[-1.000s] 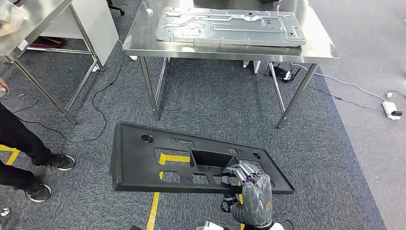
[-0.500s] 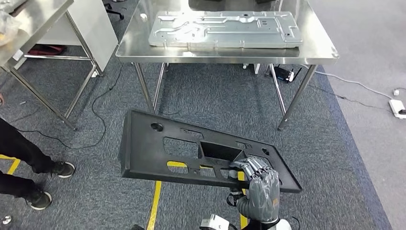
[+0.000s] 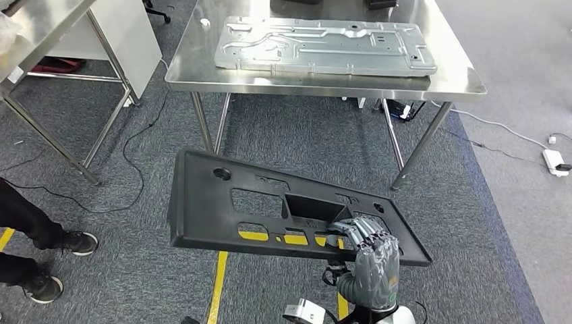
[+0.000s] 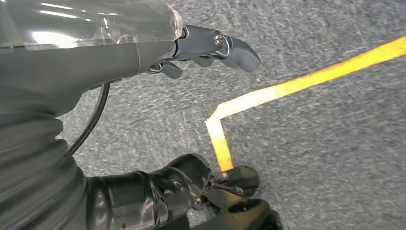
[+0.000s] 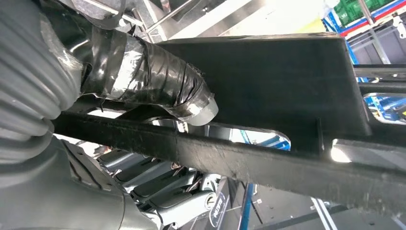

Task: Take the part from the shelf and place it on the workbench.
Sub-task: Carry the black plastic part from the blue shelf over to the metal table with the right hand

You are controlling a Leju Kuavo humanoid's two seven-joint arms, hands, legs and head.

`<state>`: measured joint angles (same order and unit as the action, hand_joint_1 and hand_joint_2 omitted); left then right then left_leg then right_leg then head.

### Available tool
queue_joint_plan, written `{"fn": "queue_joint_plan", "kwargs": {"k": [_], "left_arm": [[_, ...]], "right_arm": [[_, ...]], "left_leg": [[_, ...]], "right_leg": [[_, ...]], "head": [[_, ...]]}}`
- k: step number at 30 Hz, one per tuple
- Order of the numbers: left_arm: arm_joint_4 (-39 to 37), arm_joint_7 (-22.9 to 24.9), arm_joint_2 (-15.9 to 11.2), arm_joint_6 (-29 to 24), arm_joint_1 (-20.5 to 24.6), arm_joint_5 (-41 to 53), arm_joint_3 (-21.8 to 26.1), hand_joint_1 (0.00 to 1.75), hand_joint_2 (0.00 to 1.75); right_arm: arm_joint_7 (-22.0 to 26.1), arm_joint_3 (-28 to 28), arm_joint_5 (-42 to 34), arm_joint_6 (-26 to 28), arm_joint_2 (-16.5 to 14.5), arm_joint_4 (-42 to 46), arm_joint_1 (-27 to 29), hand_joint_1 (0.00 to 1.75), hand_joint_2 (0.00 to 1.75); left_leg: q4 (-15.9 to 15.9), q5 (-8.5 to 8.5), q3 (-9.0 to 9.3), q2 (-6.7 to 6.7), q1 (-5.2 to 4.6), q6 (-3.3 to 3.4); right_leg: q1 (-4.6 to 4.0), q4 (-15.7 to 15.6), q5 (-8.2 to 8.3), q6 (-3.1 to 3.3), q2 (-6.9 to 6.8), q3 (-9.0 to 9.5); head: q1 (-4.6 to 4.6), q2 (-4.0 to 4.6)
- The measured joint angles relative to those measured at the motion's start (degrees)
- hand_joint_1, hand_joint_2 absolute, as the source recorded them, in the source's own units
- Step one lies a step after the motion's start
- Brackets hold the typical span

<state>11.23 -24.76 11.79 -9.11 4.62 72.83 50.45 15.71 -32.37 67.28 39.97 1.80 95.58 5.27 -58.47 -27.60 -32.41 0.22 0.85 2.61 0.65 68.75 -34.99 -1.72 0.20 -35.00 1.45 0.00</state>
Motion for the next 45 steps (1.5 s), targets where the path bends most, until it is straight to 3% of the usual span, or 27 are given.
{"fn": "queue_joint_plan", "kwargs": {"k": [2,3,5,7,9,11,13,14,16,17,18,19,21,23,26,28,29,32,33,34,36,37,38,40,42,44,45], "left_arm": [[0.00,0.03,0.01,0.00,-0.03,0.16,0.00,0.00,1.75],[0.00,0.05,0.01,0.00,-0.05,0.25,0.00,0.00,1.75],[0.00,0.06,0.04,0.02,-0.06,0.34,0.00,0.00,1.75],[-0.03,0.07,0.14,0.08,0.00,0.42,-0.01,0.00,1.75],[-0.07,0.07,0.20,0.15,0.17,0.52,-0.02,0.00,1.75],[-0.05,0.07,0.18,0.19,0.42,0.65,-0.04,0.00,1.75],[-0.04,0.07,0.16,0.25,0.58,0.73,-0.05,0.00,1.75],[-0.04,0.07,0.15,0.30,0.60,0.74,-0.05,0.00,1.75],[-0.04,0.13,0.14,0.45,0.63,0.82,-0.07,0.00,1.75],[-0.04,0.17,0.13,0.54,0.56,0.85,-0.07,0.00,1.75],[-0.04,0.22,0.12,0.61,0.47,0.87,-0.07,0.00,1.75],[-0.04,0.27,0.10,0.66,0.40,0.88,-0.07,0.00,1.75],[-0.05,0.32,0.06,0.74,0.37,0.90,-0.07,0.00,1.75],[-0.06,0.36,0.04,0.86,0.54,0.95,-0.09,0.00,1.75],[-0.06,0.42,0.01,0.98,0.78,1.08,-0.15,0.00,1.75],[-0.05,0.43,-0.01,1.02,0.85,1.31,-0.24,0.00,1.75],[-0.04,0.45,0.00,1.04,0.95,1.44,-0.33,0.00,1.75],[-0.04,0.56,0.01,1.09,1.21,1.67,-0.78,0.00,1.75],[-0.04,0.58,0.01,1.10,1.23,1.70,-0.93,0.00,1.75],[-0.04,0.59,0.01,1.11,1.23,1.72,-1.05,0.00,1.75],[-0.05,0.60,0.05,1.12,1.17,1.73,-1.23,0.00,1.75],[-0.07,0.61,0.09,1.14,1.22,1.74,-1.30,0.00,1.75],[-0.09,0.62,0.13,1.15,1.26,1.74,-1.35,0.00,1.75],[-0.11,0.63,0.18,1.20,1.47,1.75,-1.39,0.00,1.75],[-0.09,0.60,0.17,1.23,1.63,1.75,-1.42,0.00,1.75],[-0.07,0.55,0.17,1.25,1.82,1.75,-1.42,0.00,1.75],[-0.07,0.54,0.17,1.26,1.89,1.75,-1.42,0.00,1.75]], "right_arm": [[0.18,0.19,0.21,-0.01,-0.01,0.03,0.01,1.75,1.75],[0.23,0.28,0.31,-0.01,-0.01,0.04,0.00,1.75,1.75],[0.27,0.48,0.49,0.00,-0.02,0.14,-0.09,1.75,1.75],[0.16,0.65,0.75,-0.01,-0.03,0.34,-0.27,1.75,1.75],[-0.14,0.84,1.15,-0.02,-0.04,0.57,-0.49,1.75,1.75],[-0.61,1.20,1.65,-0.01,-0.06,0.86,-0.62,1.75,1.75],[-0.95,1.67,2.12,0.00,-0.08,1.30,-0.88,1.75,1.75],[-1.02,1.88,2.35,-0.01,-0.09,1.56,-1.09,1.75,1.75],[-1.04,2.41,2.75,-0.01,-0.07,2.04,-1.49,1.75,1.75],[-1.07,2.70,2.88,-0.02,-0.05,2.22,-1.57,1.75,1.75],[-1.12,2.97,2.95,-0.02,-0.04,2.34,-1.59,1.75,1.75],[-1.18,3.18,3.05,-0.02,-0.03,2.44,-1.61,1.75,1.75],[-1.30,3.54,3.54,-0.02,-0.01,2.82,-1.74,1.75,1.75],[-1.46,4.05,4.18,-0.02,0.04,3.39,-2.24,1.75,1.75],[-2.19,5.03,4.70,-0.02,0.50,3.98,-3.63,1.75,1.75],[-2.91,5.74,4.83,-0.01,1.19,4.20,-4.89,1.75,1.75],[-3.34,6.09,4.91,-0.01,1.65,4.25,-5.64,1.75,1.75],[-5.02,7.23,5.10,-0.02,3.47,3.95,-7.55,1.75,1.75],[-5.59,7.65,5.13,-0.03,4.12,3.77,-7.95,1.75,1.75],[-6.06,8.06,5.13,-0.03,4.73,3.60,-8.30,1.75,1.75],[-6.75,8.84,5.06,-0.03,5.91,3.36,-9.01,1.75,1.75],[-6.96,9.16,5.00,-0.03,6.43,3.27,-9.32,1.75,1.75],[-7.14,9.44,4.94,-0.03,6.84,3.19,-9.63,1.75,1.75],[-7.41,9.85,4.84,-0.04,7.33,3.06,-10.07,1.75,1.75],[-7.60,10.13,4.74,-0.07,7.56,2.99,-10.43,1.75,1.75],[-7.68,10.26,4.69,-0.12,7.71,2.84,-10.95,1.75,1.75],[-7.70,10.29,4.69,-0.14,7.76,2.74,-11.22,1.75,1.75]], "left_leg": [[0.00,-0.68,0.73,0.03,-0.10,0.11],[0.00,-1.07,1.23,0.07,-0.15,0.09],[0.00,-2.02,2.63,0.20,-0.25,-0.06],[0.12,-2.90,3.57,0.26,-0.38,-0.47],[0.37,-3.29,3.67,0.19,-0.40,-0.99],[0.69,-3.63,4.17,0.04,-0.45,-1.54],[-1.37,-4.85,3.69,-0.04,-0.53,-2.09],[-4.21,-6.02,2.19,-0.05,-0.44,-2.32],[-12.11,-8.43,-2.78,-0.04,-0.25,-2.74],[-14.90,-8.60,-5.00,-0.05,-0.15,-2.92],[-15.77,-7.60,-6.33,-0.06,-0.06,-3.05],[-14.32,-5.40,-6.51,-0.06,0.03,-3.11],[-7.35,-0.01,-4.56,-0.09,0.08,-3.00],[-2.11,2.13,-2.67,-0.09,-0.06,-2.60],[-0.97,1.57,-2.11,-0.05,-0.17,-1.69],[-0.45,1.41,-1.53,-0.03,0.01,-0.96],[-0.24,1.28,-1.17,-0.05,0.12,-0.59],[-0.18,0.44,-0.28,-0.04,0.04,-0.03],[-0.19,0.07,0.18,0.04,0.03,0.00],[-0.19,-0.35,0.76,0.14,0.02,-0.04],[-0.14,-1.35,2.09,0.30,0.02,-0.28],[-0.16,-1.81,2.56,0.34,-0.08,-0.52],[-0.14,-2.14,2.77,0.35,-0.13,-0.78],[0.10,-2.44,2.83,0.28,-0.22,-1.30],[0.22,-2.89,3.10,0.16,-0.30,-1.85],[-3.00,-4.41,1.84,0.10,-0.33,-2.35],[-6.38,-5.59,0.03,0.10,-0.23,-2.52]], "right_leg": [[0.06,5.90,-0.81,-0.14,0.00,-4.32],[0.06,5.98,0.53,-0.07,0.00,-5.16],[-0.08,-0.18,6.06,0.51,0.00,-3.72],[-0.56,-6.61,9.37,1.32,-0.04,-1.16],[-0.96,-8.49,8.99,1.80,-0.05,-0.10],[-0.68,-9.48,8.68,2.06,0.03,0.57],[-0.16,-10.46,8.47,2.49,-0.02,1.72],[-0.01,-10.78,8.30,2.71,-0.11,2.28],[0.00,-10.91,7.72,3.02,-0.20,2.93],[0.00,-10.89,7.36,3.04,-0.17,3.28],[0.01,-10.87,6.98,3.01,-0.09,3.73],[0.03,-10.82,6.57,2.92,0.01,4.27],[-0.01,-10.64,5.54,2.49,0.15,5.34],[-0.20,-10.36,4.67,1.80,0.23,5.65],[-0.25,-10.61,4.16,0.97,0.21,5.76],[-0.10,-8.92,3.11,0.42,0.13,5.27],[-0.01,-6.35,1.98,0.16,0.10,3.98],[0.12,4.66,-1.10,-0.36,0.06,-3.08],[0.13,6.09,-0.42,-0.41,0.06,-4.64],[0.12,5.27,1.49,-0.34,0.06,-5.11],[-0.01,-1.55,7.29,0.19,0.06,-3.33],[-0.23,-4.86,9.35,0.56,0.05,-2.18],[-0.46,-7.35,10.26,0.94,0.03,-1.28],[-0.82,-8.77,9.78,1.45,0.05,-0.75],[-0.41,-9.63,9.37,1.86,0.15,-0.04],[0.06,-10.47,9.06,2.39,0.05,1.18],[0.04,-10.65,8.79,2.62,-0.05,1.66]], "head": [[-0.01,0.00],[0.00,0.00],[0.01,0.00],[-0.03,0.00],[-0.10,0.00],[-0.14,0.00],[-0.33,0.00],[-0.44,0.00],[-0.61,0.00],[-0.60,0.00],[-0.60,0.00],[-0.61,0.00],[-0.58,0.00],[-0.58,0.00],[-0.57,0.00],[-0.49,0.00],[-0.44,0.00],[-0.37,0.00],[-0.38,0.00],[-0.37,0.00],[-0.38,0.00],[-0.41,0.00],[-0.41,0.00],[-0.47,0.00],[-0.50,0.00],[-0.66,0.00],[-0.73,0.00]]}}
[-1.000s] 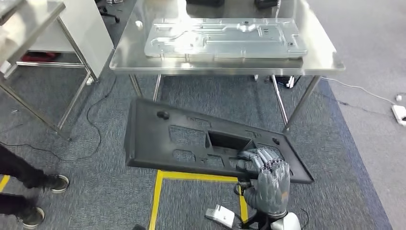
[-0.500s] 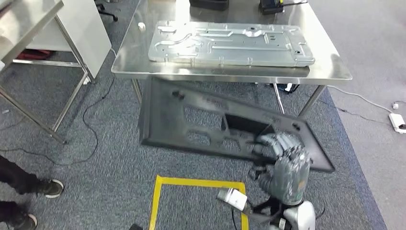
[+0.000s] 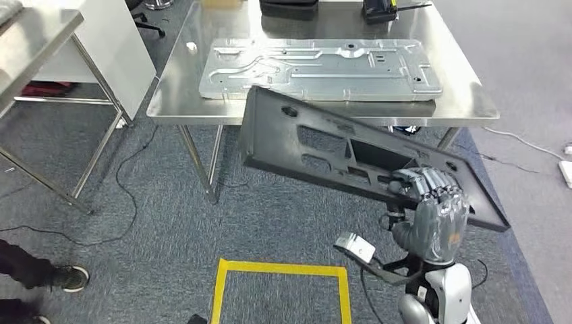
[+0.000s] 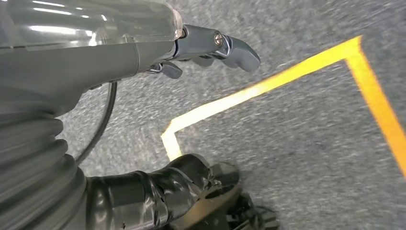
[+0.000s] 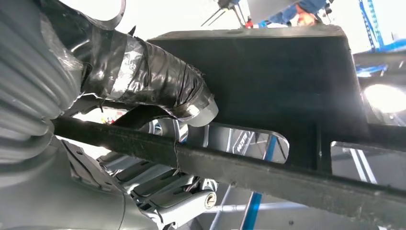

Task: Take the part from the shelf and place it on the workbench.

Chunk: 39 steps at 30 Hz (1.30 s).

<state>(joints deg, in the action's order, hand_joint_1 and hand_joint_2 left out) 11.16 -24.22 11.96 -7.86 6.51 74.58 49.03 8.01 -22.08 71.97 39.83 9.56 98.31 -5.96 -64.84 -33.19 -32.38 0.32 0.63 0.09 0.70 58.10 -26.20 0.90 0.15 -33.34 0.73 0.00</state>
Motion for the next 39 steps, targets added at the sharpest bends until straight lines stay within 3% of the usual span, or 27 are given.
{"fn": "queue_joint_plan", "kwargs": {"k": [2,3,4,6,7,9,12,14,17,18,19,21,23,26,29,30,32,33,34,35,37,39], "left_arm": [[-0.01,0.01,0.00,0.01,0.04,0.00,-0.01,0.00,1.75],[-0.01,0.01,0.00,0.01,-0.04,-0.01,-0.01,0.00,1.75],[-0.02,0.02,0.00,0.01,-0.11,-0.01,-0.02,0.00,1.75],[-0.02,0.03,-0.01,0.02,-0.21,-0.01,-0.01,0.00,1.75],[-0.02,0.06,-0.03,0.04,-0.21,-0.01,-0.01,0.00,1.75],[-0.02,0.15,-0.07,0.13,-0.12,-0.01,-0.01,0.00,1.75],[-0.02,0.21,-0.09,0.28,-0.13,-0.02,-0.02,0.00,1.75],[-0.02,0.21,-0.07,0.34,-0.14,-0.03,-0.02,0.00,1.75],[-0.02,0.21,-0.07,0.42,-0.11,-0.02,-0.04,0.00,1.75],[-0.02,0.21,-0.07,0.42,-0.16,-0.03,-0.04,0.00,1.75],[-0.02,0.21,-0.07,0.42,-0.22,-0.04,-0.03,0.00,1.75],[-0.02,0.21,-0.05,0.40,-0.26,-0.05,-0.03,0.00,1.75],[-0.02,0.20,-0.03,0.40,-0.21,-0.04,-0.04,0.00,1.75],[-0.02,0.19,-0.02,0.38,-0.02,-0.03,-0.04,0.00,1.75],[-0.02,0.23,-0.02,0.31,0.11,0.01,-0.04,0.00,1.75],[-0.02,0.25,-0.02,0.28,0.09,0.02,-0.04,0.00,1.75],[-0.02,0.28,-0.03,0.27,0.01,0.02,-0.04,0.00,1.75],[-0.02,0.31,-0.03,0.27,-0.07,0.02,-0.04,0.00,1.75],[-0.02,0.34,-0.03,0.27,-0.17,0.02,-0.04,0.00,1.75],[-0.02,0.36,-0.03,0.27,-0.23,0.02,-0.04,0.00,1.75],[-0.02,0.37,-0.04,0.27,-0.26,0.02,-0.04,0.00,1.75],[-0.02,0.34,-0.03,0.27,-0.13,0.03,-0.06,0.00,1.75]], "right_arm": [[-0.01,0.01,0.00,-0.02,0.01,-0.25,-0.35,1.75,1.75],[-0.01,0.01,0.00,-0.02,0.01,-0.38,-0.38,1.75,1.75],[-0.02,0.01,0.00,-0.03,0.01,-0.50,-0.39,1.75,1.75],[-0.07,0.01,0.00,-0.03,0.01,-0.63,-0.42,1.75,1.75],[-0.11,0.01,0.00,-0.03,0.01,-0.66,-0.46,1.75,1.75],[-0.24,0.01,0.00,-0.02,0.03,-0.73,-0.58,1.75,1.75],[-0.36,0.02,0.00,0.01,0.09,-0.79,-0.73,1.75,1.75],[-0.39,0.05,-0.01,0.03,0.24,-0.79,-0.86,1.75,1.75],[-0.56,0.07,-0.10,0.05,0.44,-0.85,-0.79,1.75,1.75],[-0.65,0.07,-0.13,0.06,0.51,-0.89,-0.67,1.75,1.75],[-0.75,0.07,-0.15,0.07,0.58,-0.92,-0.58,1.75,1.75],[-0.90,0.08,-0.16,0.09,0.69,-0.95,-0.53,1.75,1.75],[-0.95,0.09,-0.17,0.09,0.75,-0.98,-0.55,1.75,1.75],[-0.95,0.11,-0.17,0.10,0.79,-0.99,-0.60,1.75,1.75],[-1.05,0.24,-0.22,0.11,0.85,-0.86,-0.47,1.75,1.75],[-1.08,0.29,-0.26,0.11,0.86,-0.83,-0.44,1.75,1.75],[-1.10,0.33,-0.31,0.10,0.86,-0.81,-0.35,1.75,1.75],[-1.10,0.33,-0.31,0.10,0.86,-0.81,-0.26,1.75,1.75],[-1.10,0.33,-0.31,0.10,0.86,-0.81,-0.19,1.75,1.75],[-1.11,0.34,-0.31,0.10,0.86,-0.81,-0.14,1.75,1.75],[-1.12,0.34,-0.31,0.10,0.86,-0.81,-0.09,1.75,1.75],[-1.13,0.38,-0.30,0.09,0.90,-0.80,-0.08,1.75,1.75]], "left_leg": [[-7.47,-1.86,-4.96,-0.01,0.08,-0.31],[-9.31,-1.38,-6.75,-0.02,0.09,-0.40],[-8.96,0.36,-7.54,-0.02,0.09,-0.40],[-2.72,6.07,-6.34,-0.03,0.07,-0.10],[0.57,8.07,-5.19,-0.02,-0.06,0.10],[4.56,8.90,-3.52,0.00,-0.33,0.59],[5.74,8.04,-2.64,0.08,-0.30,1.34],[6.40,7.85,-1.83,0.06,-0.02,1.97],[6.62,7.10,-0.92,0.02,0.02,2.57],[6.61,6.76,-0.58,0.04,0.00,2.61],[6.60,6.40,-0.11,0.09,-0.01,2.59],[6.60,5.48,1.21,0.18,0.00,2.40],[6.68,4.59,2.31,0.22,-0.15,1.91],[7.01,4.05,2.69,0.14,-0.35,1.03],[4.87,2.55,2.07,-0.03,-0.37,0.27],[1.95,1.29,0.62,-0.04,-0.31,0.09],[-6.01,-1.35,-4.08,-0.03,-0.18,-0.22],[-8.95,-1.67,-6.24,-0.03,-0.10,-0.36],[-9.91,-0.80,-7.52,-0.04,-0.02,-0.45],[-8.59,1.25,-7.67,-0.05,0.03,-0.45],[-1.56,6.54,-5.48,-0.06,0.04,-0.15],[4.06,8.57,-3.11,-0.08,-0.17,0.35]], "right_leg": [[0.00,-0.01,-0.69,0.28,-0.08,0.77],[0.00,0.02,-1.10,0.27,-0.05,1.23],[-0.01,0.08,-1.55,0.23,0.02,1.77],[0.00,0.23,-2.61,-0.04,0.13,3.00],[-0.11,0.34,-3.14,-0.29,0.16,3.39],[-0.25,0.46,-3.85,-0.90,0.20,3.62],[-0.24,0.19,-4.30,-1.77,0.16,3.98],[-0.11,2.76,-5.70,-2.31,0.08,3.04],[0.14,13.64,-9.42,-2.96,0.03,-3.54],[0.19,16.09,-9.43,-3.09,0.03,-5.53],[0.21,16.44,-8.18,-3.12,0.02,-6.55],[0.19,10.65,-2.55,-2.84,0.01,-5.42],[-0.13,3.97,1.12,-2.21,-0.01,-2.94],[-0.51,1.30,0.65,-1.30,0.01,-1.57],[0.02,0.32,0.27,-0.35,0.02,-0.43],[0.14,0.08,0.09,0.01,-0.05,0.04],[0.07,0.05,-0.50,0.47,-0.14,0.66],[0.02,0.09,-0.84,0.53,-0.11,0.99],[0.00,0.14,-1.21,0.50,-0.05,1.39],[0.01,0.22,-1.62,0.42,0.04,1.88],[0.00,0.41,-2.62,0.07,0.17,2.91],[-0.16,0.63,-3.46,-0.53,0.21,3.38]], "head": [[-0.08,0.00],[-0.09,0.00],[-0.09,0.00],[-0.09,0.00],[-0.08,0.00],[-0.04,0.00],[-0.04,0.00],[0.07,0.00],[0.20,0.00],[0.20,0.00],[0.20,0.00],[0.20,0.00],[0.21,0.00],[0.15,0.00],[0.06,0.00],[0.02,0.00],[-0.06,0.00],[-0.06,0.00],[-0.06,0.00],[-0.06,0.00],[-0.04,0.00],[-0.03,0.00]]}}
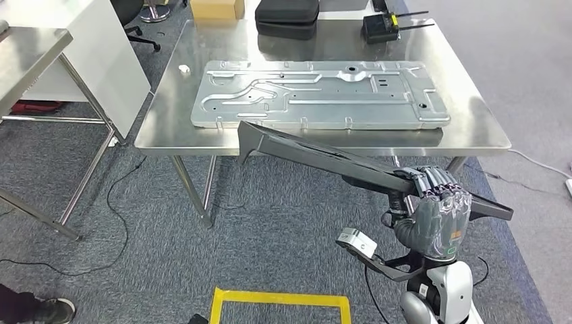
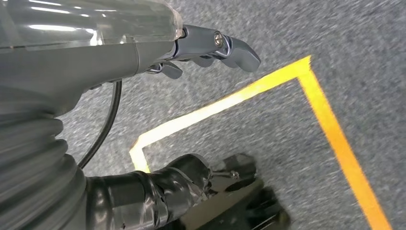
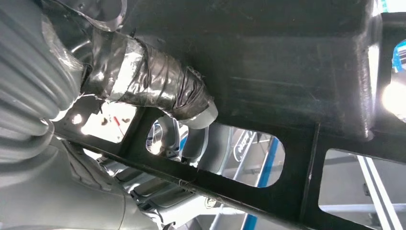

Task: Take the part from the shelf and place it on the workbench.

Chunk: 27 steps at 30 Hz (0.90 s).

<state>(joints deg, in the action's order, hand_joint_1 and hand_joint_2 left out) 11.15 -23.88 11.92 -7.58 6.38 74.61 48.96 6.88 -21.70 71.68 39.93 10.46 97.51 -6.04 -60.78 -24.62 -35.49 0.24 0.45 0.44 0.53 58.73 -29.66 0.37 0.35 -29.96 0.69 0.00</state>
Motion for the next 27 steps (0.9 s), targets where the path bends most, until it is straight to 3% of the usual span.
{"fn": "queue_joint_plan", "kwargs": {"k": [2,5,7,9,10,11,13,14,15,17,20,22,24,25,26,27], "left_arm": [[0.00,-0.05,-0.01,-0.01,0.15,0.02,-0.02,0.00,1.75],[0.00,-0.05,0.03,-0.02,0.14,0.09,-0.04,0.00,1.75],[0.00,-0.04,0.09,-0.02,0.16,0.16,-0.07,0.00,1.75],[0.00,0.01,0.12,-0.02,0.12,0.21,-0.09,0.00,1.75],[0.00,0.03,0.12,-0.02,0.07,0.25,-0.10,0.00,1.75],[0.00,0.06,0.13,-0.02,0.02,0.29,-0.11,0.00,1.75],[0.00,0.09,0.16,-0.02,-0.03,0.37,-0.18,0.00,1.75],[0.00,0.10,0.20,-0.02,-0.02,0.41,-0.24,0.00,1.75],[0.00,0.11,0.24,-0.02,0.01,0.44,-0.30,0.00,1.75],[0.00,0.12,0.27,-0.02,0.12,0.47,-0.40,0.00,1.75],[0.01,0.12,0.27,-0.02,0.25,0.47,-0.57,0.00,1.75],[0.01,0.12,0.27,-0.01,0.29,0.49,-0.80,0.00,1.75],[0.00,0.12,0.27,0.00,0.20,0.52,-0.99,0.00,1.75],[0.00,0.13,0.27,0.00,0.11,0.54,-1.04,0.00,1.75],[0.00,0.13,0.27,0.00,0.05,0.55,-1.07,0.00,1.75],[0.00,0.14,0.27,0.00,0.02,0.56,-1.09,0.00,1.75]], "right_arm": [[0.00,0.09,0.08,-0.02,0.09,0.02,-0.02,1.75,1.75],[0.01,0.27,0.20,-0.03,0.31,0.05,-0.33,1.75,1.75],[-0.01,0.40,0.22,-0.04,0.48,0.05,-0.66,1.75,1.75],[-0.09,0.50,0.23,-0.06,0.61,-0.05,-0.81,1.75,1.75],[-0.16,0.57,0.23,-0.06,0.68,-0.11,-0.80,1.75,1.75],[-0.24,0.65,0.22,-0.07,0.74,-0.15,-0.82,1.75,1.75],[-0.34,0.80,0.21,-0.07,0.82,-0.16,-0.94,1.75,1.75],[-0.38,0.85,0.20,-0.09,0.84,-0.19,-1.04,1.75,1.75],[-0.39,0.87,0.19,-0.10,0.85,-0.22,-1.19,1.75,1.75],[-0.43,0.91,0.16,-0.14,0.86,-0.30,-1.44,1.75,1.75],[-0.52,1.01,0.13,-0.17,0.87,-0.30,-1.74,1.75,1.75],[-0.54,1.07,0.12,-0.23,0.89,-0.30,-2.12,1.75,1.75],[-0.50,1.09,0.12,-0.56,0.91,-0.34,-2.48,1.75,1.75],[-0.49,1.09,0.12,-0.81,0.91,-0.41,-2.62,1.75,1.75],[-0.49,1.09,0.12,-1.02,0.91,-0.49,-2.79,1.75,1.75],[-0.50,1.09,0.12,-1.19,0.91,-0.58,-2.99,1.75,1.75]], "left_leg": [[1.41,-0.75,0.70,0.03,-0.25,0.51],[2.58,-0.91,1.57,0.08,0.15,1.45],[3.11,-1.15,2.33,0.05,0.28,1.96],[3.14,-1.71,2.94,0.05,0.29,2.20],[3.13,-2.08,3.36,0.09,0.29,2.20],[3.11,-2.49,3.92,0.16,0.29,2.15],[3.10,-3.50,5.15,0.29,0.30,1.86],[3.05,-3.99,5.65,0.34,0.20,1.58],[3.01,-4.37,5.91,0.36,0.11,1.24],[3.11,-4.77,6.11,0.29,-0.04,0.59],[2.13,-5.81,6.03,0.04,0.00,-0.26],[-3.41,-8.05,3.24,0.03,0.13,-0.58],[-10.99,-10.07,-1.63,0.03,0.18,-0.77],[-13.11,-9.84,-3.49,0.03,0.19,-0.81],[-13.03,-8.41,-4.32,0.03,0.19,-0.78],[-10.90,-6.01,-4.12,0.03,0.19,-0.67]], "right_leg": [[-0.14,-0.12,-0.34,-0.60,-0.03,0.05],[0.00,1.09,-1.37,-1.48,-0.20,-0.25],[0.20,6.99,-3.72,-2.04,-0.25,-3.39],[0.38,14.09,-5.42,-2.47,-0.26,-8.16],[0.50,15.55,-4.80,-2.61,-0.26,-9.71],[0.61,14.83,-2.95,-2.68,-0.27,-10.23],[0.75,8.22,2.65,-2.49,-0.31,-8.57],[0.61,4.89,4.61,-2.27,-0.33,-7.41],[0.45,2.44,5.43,-1.94,-0.38,-6.42],[0.09,1.07,4.82,-1.28,-0.35,-5.75],[0.47,0.25,4.24,-0.22,-0.23,-4.92],[0.59,-0.13,3.87,0.46,-0.34,-4.15],[0.48,-0.12,3.32,0.85,-0.39,-3.60],[0.43,-0.12,3.00,0.90,-0.36,-3.22],[0.39,-0.10,2.64,0.87,-0.32,-2.74],[0.37,-0.09,2.23,0.80,-0.27,-2.15]], "head": [[0.00,0.00],[0.10,0.00],[0.25,0.00],[0.28,0.00],[0.28,0.00],[0.28,0.00],[0.30,0.00],[0.31,0.00],[0.31,0.00],[0.27,0.00],[0.23,0.00],[0.18,0.00],[0.11,0.00],[0.10,0.00],[0.10,0.00],[0.09,0.00]]}}
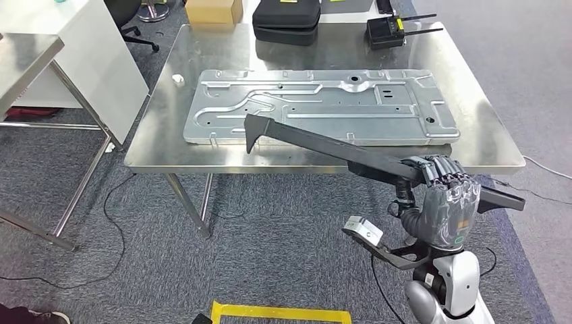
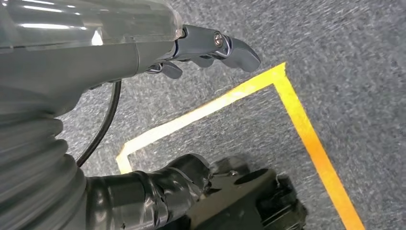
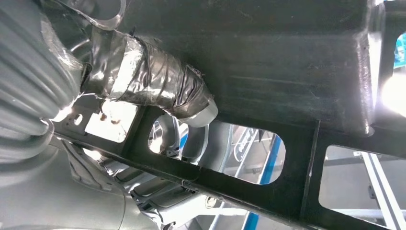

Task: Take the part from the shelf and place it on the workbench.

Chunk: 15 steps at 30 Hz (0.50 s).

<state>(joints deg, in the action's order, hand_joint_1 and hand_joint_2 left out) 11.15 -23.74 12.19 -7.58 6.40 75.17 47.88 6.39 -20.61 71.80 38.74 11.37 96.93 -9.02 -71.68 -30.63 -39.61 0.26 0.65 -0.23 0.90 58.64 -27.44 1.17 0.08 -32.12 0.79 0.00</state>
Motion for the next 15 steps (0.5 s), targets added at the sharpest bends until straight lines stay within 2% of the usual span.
{"fn": "queue_joint_plan", "kwargs": {"k": [1,2,3,4,8,9,10,12,13,14,15], "left_arm": [[0.00,0.01,-0.01,0.00,0.01,0.02,-0.03,0.00,1.75],[0.00,0.02,-0.02,0.01,0.04,0.03,-0.05,0.00,1.75],[0.00,0.03,-0.03,0.01,0.12,0.05,-0.09,0.00,1.75],[0.00,0.04,-0.04,0.03,0.20,0.10,-0.13,0.00,1.75],[0.00,0.08,-0.02,0.14,0.30,0.33,-0.20,0.00,1.75],[0.00,0.08,-0.01,0.17,0.33,0.36,-0.22,0.00,1.75],[0.00,0.08,0.01,0.21,0.37,0.38,-0.23,0.00,1.75],[0.00,0.09,0.02,0.30,0.43,0.39,-0.26,0.00,1.75],[0.00,0.09,0.02,0.33,0.41,0.39,-0.26,0.00,1.75],[0.00,0.10,0.02,0.35,0.37,0.39,-0.26,0.00,1.75],[0.00,0.11,0.03,0.35,0.33,0.39,-0.26,0.00,1.75]], "right_arm": [[-0.01,0.00,0.00,-0.13,0.00,-0.07,-0.26,1.75,1.75],[-0.01,0.00,0.00,-0.26,0.00,-0.12,-0.57,1.75,1.75],[-0.01,0.00,0.00,-0.42,0.00,-0.16,-0.93,1.75,1.75],[-0.02,0.01,0.00,-0.60,0.00,-0.21,-1.31,1.75,1.75],[-0.03,0.01,-0.07,-0.90,0.00,-0.49,-2.41,1.75,1.75],[-0.06,0.02,-0.11,-0.92,0.02,-0.54,-2.73,1.75,1.75],[-0.09,0.02,-0.17,-0.97,0.04,-0.61,-3.01,1.75,1.75],[-0.15,0.02,-0.28,-1.06,0.10,-0.90,-3.32,1.75,1.75],[-0.17,0.02,-0.36,-1.11,0.13,-1.12,-3.34,1.75,1.75],[-0.21,0.02,-0.45,-1.15,0.15,-1.32,-3.34,1.75,1.75],[-0.25,0.02,-0.57,-1.23,0.17,-1.50,-3.39,1.75,1.75]], "left_leg": [[3.63,2.88,0.98,-0.01,-0.01,0.20],[7.13,4.96,2.15,0.00,-0.13,0.41],[10.04,6.04,3.26,-0.01,-0.23,0.66],[11.75,6.29,3.94,-0.01,-0.33,0.89],[13.21,5.57,4.97,0.10,-0.19,1.99],[13.52,5.52,5.32,0.10,-0.06,2.31],[13.71,5.40,5.65,0.08,0.03,2.56],[13.73,4.94,6.07,0.07,0.01,2.85],[13.69,4.63,6.35,0.10,-0.01,2.89],[13.64,4.26,6.76,0.16,-0.02,2.88],[13.60,3.85,7.31,0.22,-0.02,2.84]], "right_leg": [[-0.02,0.02,-0.45,-0.13,0.03,0.61],[-0.14,0.07,-0.91,-0.36,0.06,1.04],[-0.26,0.16,-1.31,-0.65,0.11,1.26],[-0.37,0.19,-1.59,-0.97,0.14,1.32],[-0.30,0.62,-2.48,-2.22,-0.01,1.42],[-0.23,2.31,-3.37,-2.54,-0.05,0.73],[-0.14,5.18,-4.65,-2.82,-0.06,-0.72],[-0.08,12.61,-7.12,-3.22,-0.06,-5.28],[-0.06,15.16,-7.26,-3.33,-0.06,-7.26],[-0.05,15.71,-6.20,-3.35,-0.07,-8.32],[-0.05,14.12,-4.06,-3.27,-0.07,-8.28]], "head": [[0.01,0.00],[0.03,0.00],[0.03,0.00],[0.07,0.00],[0.14,0.00],[0.20,0.00],[0.25,0.00],[0.31,0.00],[0.31,0.00],[0.31,0.00],[0.31,0.00]]}}
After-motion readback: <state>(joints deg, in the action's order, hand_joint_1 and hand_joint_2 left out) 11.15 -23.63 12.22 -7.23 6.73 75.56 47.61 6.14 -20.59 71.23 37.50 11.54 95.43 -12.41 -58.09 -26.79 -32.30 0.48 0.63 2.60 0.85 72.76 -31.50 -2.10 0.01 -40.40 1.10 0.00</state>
